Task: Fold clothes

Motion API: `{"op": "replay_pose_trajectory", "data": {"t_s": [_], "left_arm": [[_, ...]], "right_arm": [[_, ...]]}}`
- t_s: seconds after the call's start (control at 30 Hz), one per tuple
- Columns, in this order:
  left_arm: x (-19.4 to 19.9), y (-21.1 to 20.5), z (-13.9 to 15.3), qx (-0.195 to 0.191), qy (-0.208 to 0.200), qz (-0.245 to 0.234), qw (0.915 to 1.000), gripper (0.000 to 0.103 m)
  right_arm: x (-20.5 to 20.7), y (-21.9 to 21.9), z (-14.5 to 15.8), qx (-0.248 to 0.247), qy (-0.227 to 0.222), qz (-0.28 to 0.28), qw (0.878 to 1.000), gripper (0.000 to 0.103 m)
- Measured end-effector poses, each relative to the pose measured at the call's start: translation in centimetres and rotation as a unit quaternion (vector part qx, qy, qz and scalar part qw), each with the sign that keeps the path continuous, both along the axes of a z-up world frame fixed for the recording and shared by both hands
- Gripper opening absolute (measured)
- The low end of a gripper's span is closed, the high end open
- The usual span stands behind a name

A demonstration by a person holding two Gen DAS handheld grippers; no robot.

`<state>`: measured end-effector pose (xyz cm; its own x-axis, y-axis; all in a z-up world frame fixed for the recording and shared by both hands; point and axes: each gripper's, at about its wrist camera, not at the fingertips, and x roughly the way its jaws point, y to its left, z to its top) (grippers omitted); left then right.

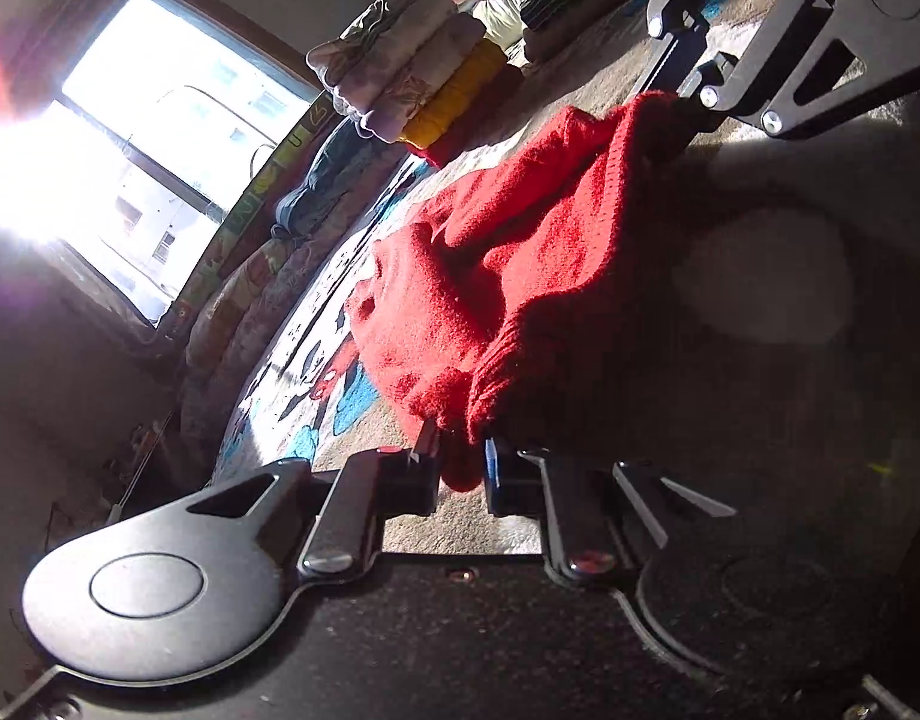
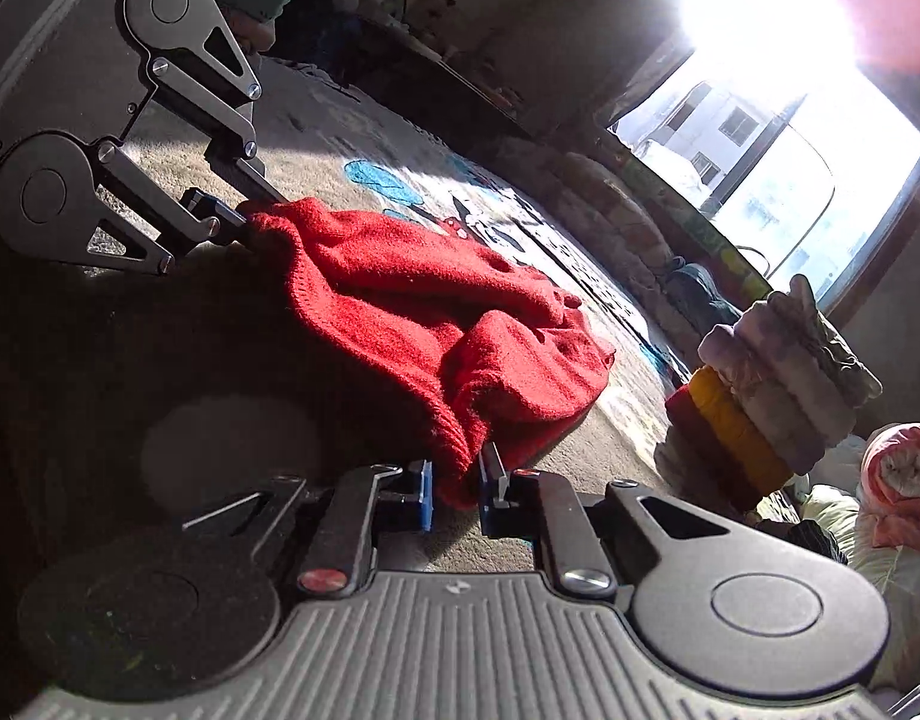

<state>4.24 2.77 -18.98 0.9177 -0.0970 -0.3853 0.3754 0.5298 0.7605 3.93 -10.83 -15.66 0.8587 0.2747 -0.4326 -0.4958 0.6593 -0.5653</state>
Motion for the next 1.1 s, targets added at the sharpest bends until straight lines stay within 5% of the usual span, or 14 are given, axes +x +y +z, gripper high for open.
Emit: {"op": "replay_pose_trajectory", "data": {"t_s": [0.3, 0.6, 0.87, 1.1], "left_arm": [[-7.1, -0.8, 1.1, 0.025, 0.0, -0.036, 0.9991, 0.013], [-7.5, -0.2, 3.3, 0.014, -0.004, -0.064, 0.9978, 0.015], [-2.7, 2.0, 9.3, -0.132, 0.043, -0.028, 0.9899, 0.015], [4.2, 3.6, 13.3, -0.245, 0.097, -0.01, 0.9647, 0.015]], "right_arm": [[-6.0, -2.3, 1.4, -0.014, 0.003, 0.022, 1.0, 0.016], [-6.1, -3.2, 3.2, 0.018, -0.001, 0.015, 1.0, 0.016], [-4.0, -4.5, 7.5, 0.088, -0.006, 0.02, 0.996, 0.016], [1.3, -6.0, 10.8, 0.163, 0.015, 0.011, 0.986, 0.016]]}}
